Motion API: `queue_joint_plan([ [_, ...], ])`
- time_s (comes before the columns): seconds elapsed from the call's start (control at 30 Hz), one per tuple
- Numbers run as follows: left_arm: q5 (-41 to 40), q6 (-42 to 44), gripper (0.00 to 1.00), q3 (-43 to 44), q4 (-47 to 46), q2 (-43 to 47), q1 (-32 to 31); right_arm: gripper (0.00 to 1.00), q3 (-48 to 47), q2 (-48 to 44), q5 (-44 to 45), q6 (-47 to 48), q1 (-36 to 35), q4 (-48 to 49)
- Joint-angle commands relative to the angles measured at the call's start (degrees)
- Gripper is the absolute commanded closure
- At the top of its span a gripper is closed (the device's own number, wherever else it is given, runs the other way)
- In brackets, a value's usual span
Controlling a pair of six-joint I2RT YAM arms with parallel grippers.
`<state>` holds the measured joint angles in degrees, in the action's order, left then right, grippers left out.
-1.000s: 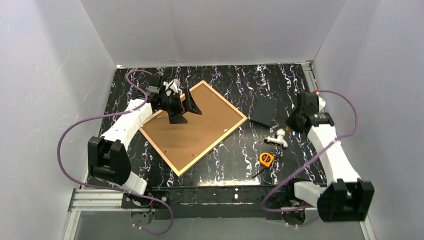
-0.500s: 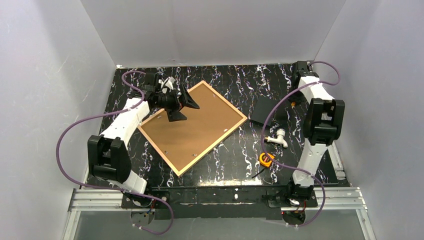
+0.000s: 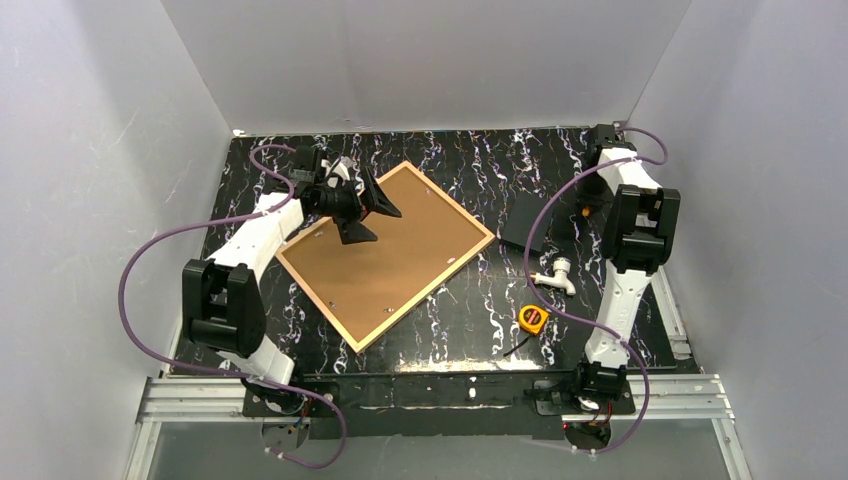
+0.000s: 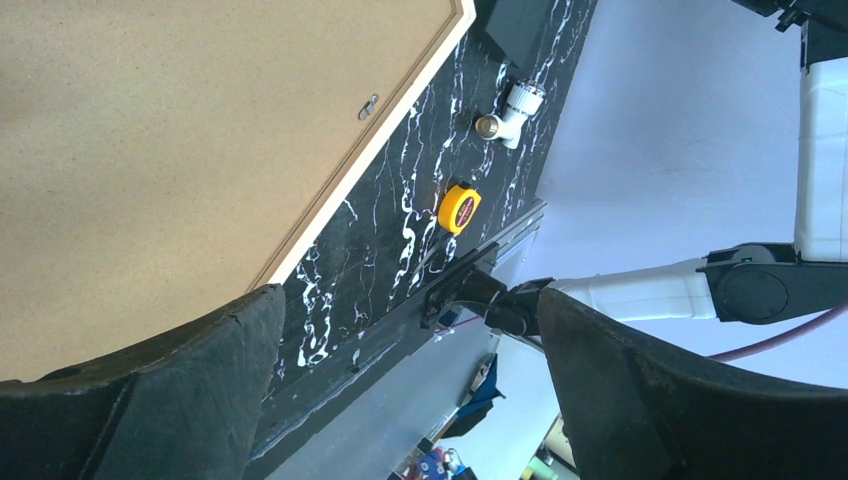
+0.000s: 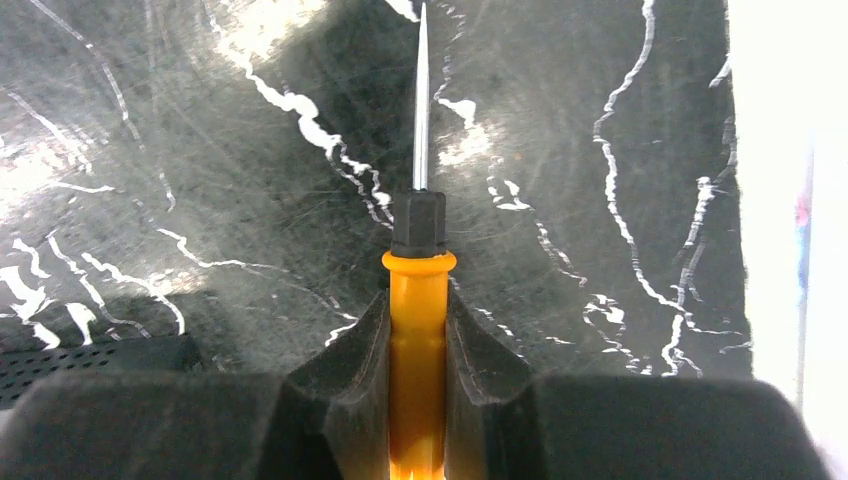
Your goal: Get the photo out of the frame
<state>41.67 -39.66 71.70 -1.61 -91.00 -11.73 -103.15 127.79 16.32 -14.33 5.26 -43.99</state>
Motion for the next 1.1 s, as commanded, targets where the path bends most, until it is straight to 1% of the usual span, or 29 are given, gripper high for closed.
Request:
queue_joint_plan([
  [0.0, 2.9, 0.0, 0.02, -0.4, 2.7, -0.7, 0.1, 0.83, -1.3, 1.2, -5.6, 0.8, 1.1, -3.1],
  [0.2, 2.8, 0.3, 0.02, -0.6, 2.8, -0.8, 0.0, 0.69, -1.9, 1.4, -6.1, 1.3, 1.1, -3.5],
  [0.33, 3.0, 0.2, 0.02, -0.4, 2.7, -1.1, 0.1, 0.64, -2.3, 1.7, -6.2, 1.4, 1.1, -4.2],
  [0.7, 3.1, 0.3, 0.02, -0.4, 2.7, -1.1, 0.1, 0.61, -3.9, 2.6, -5.9, 2.5, 1.2, -5.6],
  [0.83, 3.2, 0.3, 0.02, -0.4, 2.8, -1.3, 0.1, 0.53, -5.5, 2.0, -5.1, 2.1, 1.2, -6.8],
  [0.97, 3.3, 0.4, 0.02, -0.3, 2.8, -1.4, 0.1, 0.38, -6.6, 0.3, -3.5, 2.1, 1.2, -7.6],
  [1.07, 3.4, 0.5, 0.02, -0.1, 2.8, -1.2, 0.0, 0.31, -6.8, -2.0, -3.5, 1.6, 1.2, -8.0],
])
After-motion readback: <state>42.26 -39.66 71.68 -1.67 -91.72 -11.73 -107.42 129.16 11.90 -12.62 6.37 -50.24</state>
